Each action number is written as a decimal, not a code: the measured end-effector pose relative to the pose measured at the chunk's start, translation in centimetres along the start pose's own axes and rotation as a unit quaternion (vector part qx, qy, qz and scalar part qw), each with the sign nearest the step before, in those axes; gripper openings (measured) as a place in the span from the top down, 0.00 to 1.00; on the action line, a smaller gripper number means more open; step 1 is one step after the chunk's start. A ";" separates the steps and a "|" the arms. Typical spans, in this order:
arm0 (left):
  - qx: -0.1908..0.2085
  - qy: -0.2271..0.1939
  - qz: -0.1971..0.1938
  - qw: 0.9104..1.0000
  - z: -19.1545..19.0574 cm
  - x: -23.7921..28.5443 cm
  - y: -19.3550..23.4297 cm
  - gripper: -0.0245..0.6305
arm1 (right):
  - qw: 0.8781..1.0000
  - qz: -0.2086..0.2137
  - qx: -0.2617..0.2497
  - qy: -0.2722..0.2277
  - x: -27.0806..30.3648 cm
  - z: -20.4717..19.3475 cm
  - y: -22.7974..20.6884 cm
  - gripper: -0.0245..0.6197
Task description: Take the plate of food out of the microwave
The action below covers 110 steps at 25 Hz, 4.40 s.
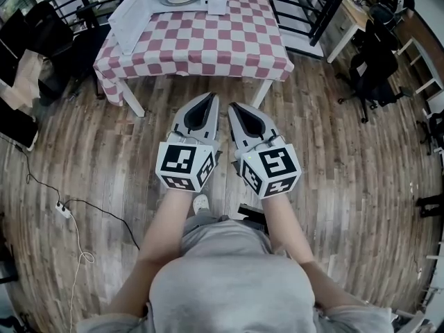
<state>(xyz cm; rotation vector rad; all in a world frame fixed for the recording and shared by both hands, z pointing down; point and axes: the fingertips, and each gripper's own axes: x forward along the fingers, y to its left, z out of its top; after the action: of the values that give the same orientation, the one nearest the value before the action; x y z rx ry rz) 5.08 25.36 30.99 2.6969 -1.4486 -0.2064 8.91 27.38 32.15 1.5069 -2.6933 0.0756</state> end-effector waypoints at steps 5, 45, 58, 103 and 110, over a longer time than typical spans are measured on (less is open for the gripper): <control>0.001 0.000 -0.001 1.000 0.2 1.2 2.6 0.96 | 1.000 0.001 0.000 0.001 3.0 0.1 0.2 0.92; 0.004 -0.001 0.041 0.999 0.8 12.3 17.4 0.96 | 0.999 0.034 -0.002 0.007 20.9 0.8 -4.6 0.92; 0.007 0.011 0.061 0.998 0.5 18.0 21.6 0.96 | 0.999 0.051 0.011 0.009 27.7 1.4 -8.8 0.92; -0.030 0.021 0.129 0.991 -1.4 34.6 32.5 0.96 | 0.991 0.129 0.025 0.027 44.4 1.1 -19.4 0.92; -0.035 0.028 0.119 0.992 -1.7 36.7 35.3 0.96 | 0.992 0.118 0.035 0.030 47.8 0.8 -20.1 0.92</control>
<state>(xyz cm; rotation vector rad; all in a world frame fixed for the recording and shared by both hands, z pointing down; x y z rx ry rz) -3.77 -24.75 34.13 2.4274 -1.6940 -0.1611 1.04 -23.84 35.10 1.1740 -2.8346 0.2239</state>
